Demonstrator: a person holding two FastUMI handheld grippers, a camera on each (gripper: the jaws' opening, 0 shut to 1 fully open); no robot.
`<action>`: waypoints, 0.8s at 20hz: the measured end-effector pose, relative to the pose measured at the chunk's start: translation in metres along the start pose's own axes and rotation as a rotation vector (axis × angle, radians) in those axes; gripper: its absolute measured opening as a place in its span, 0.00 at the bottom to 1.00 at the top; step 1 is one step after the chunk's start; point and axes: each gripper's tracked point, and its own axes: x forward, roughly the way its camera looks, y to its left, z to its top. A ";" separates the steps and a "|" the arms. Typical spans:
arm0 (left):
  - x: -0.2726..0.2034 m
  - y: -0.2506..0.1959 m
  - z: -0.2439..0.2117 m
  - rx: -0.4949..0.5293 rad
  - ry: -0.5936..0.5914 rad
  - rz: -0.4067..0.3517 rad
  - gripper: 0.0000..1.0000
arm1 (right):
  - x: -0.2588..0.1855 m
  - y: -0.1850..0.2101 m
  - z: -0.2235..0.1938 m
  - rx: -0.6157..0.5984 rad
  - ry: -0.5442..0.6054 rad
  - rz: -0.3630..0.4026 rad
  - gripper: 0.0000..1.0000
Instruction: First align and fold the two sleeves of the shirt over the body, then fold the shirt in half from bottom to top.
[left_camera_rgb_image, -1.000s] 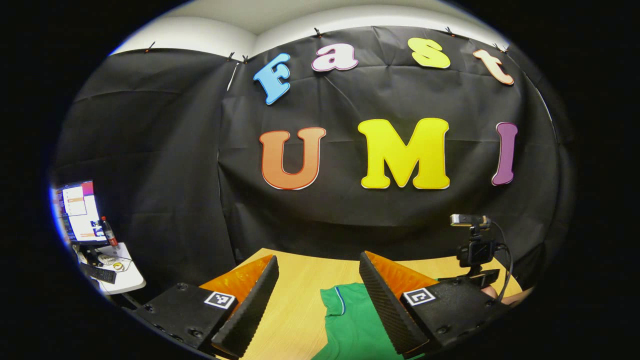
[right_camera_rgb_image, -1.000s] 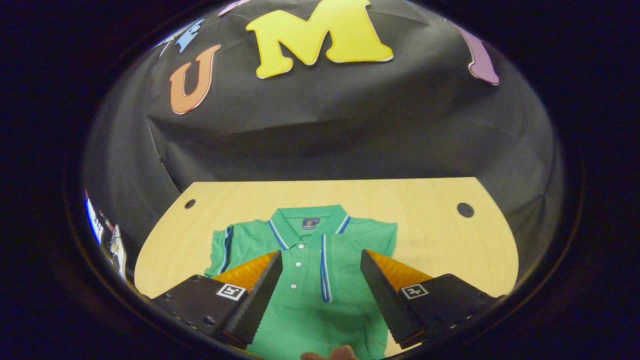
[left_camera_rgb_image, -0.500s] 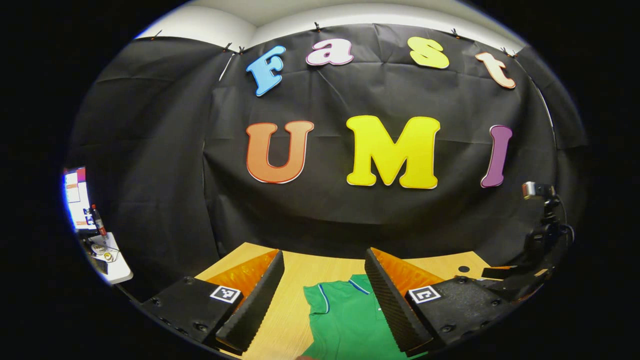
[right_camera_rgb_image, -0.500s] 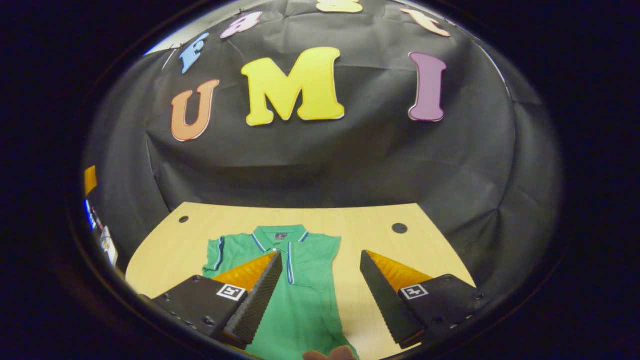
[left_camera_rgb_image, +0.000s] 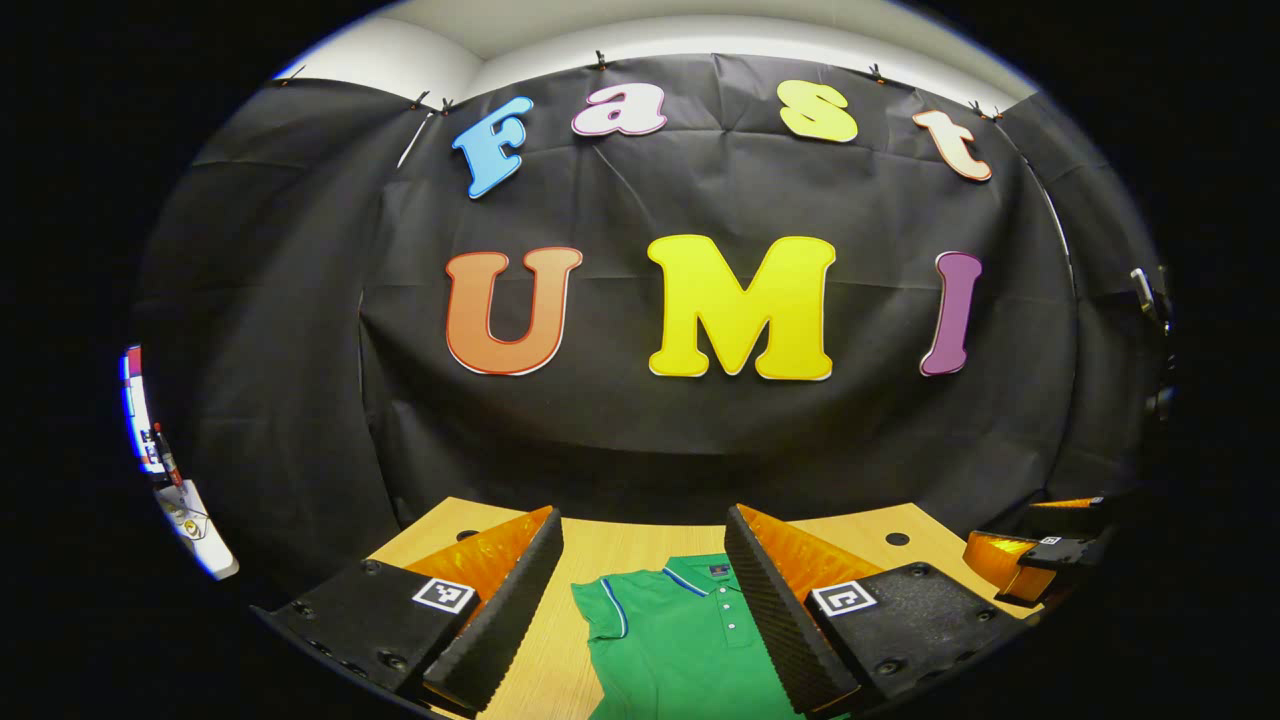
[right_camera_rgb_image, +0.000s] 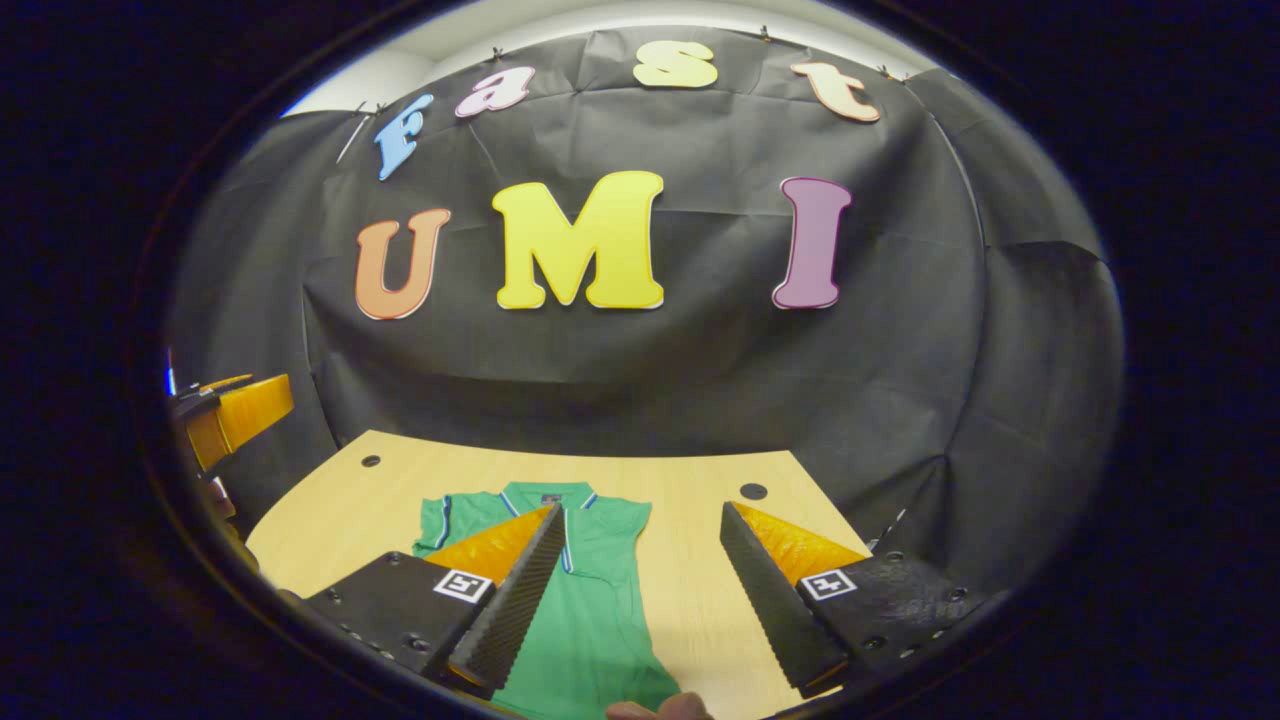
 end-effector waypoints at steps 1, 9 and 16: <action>0.001 -0.001 -0.002 0.001 0.006 -0.006 1.00 | -0.001 -0.002 -0.004 -0.001 0.011 -0.006 0.96; 0.002 -0.007 -0.009 0.020 0.026 -0.021 1.00 | -0.010 -0.010 0.006 0.019 -0.024 -0.029 0.96; 0.001 -0.007 -0.010 0.029 0.030 -0.020 1.00 | -0.017 -0.008 0.008 0.011 -0.041 -0.017 0.96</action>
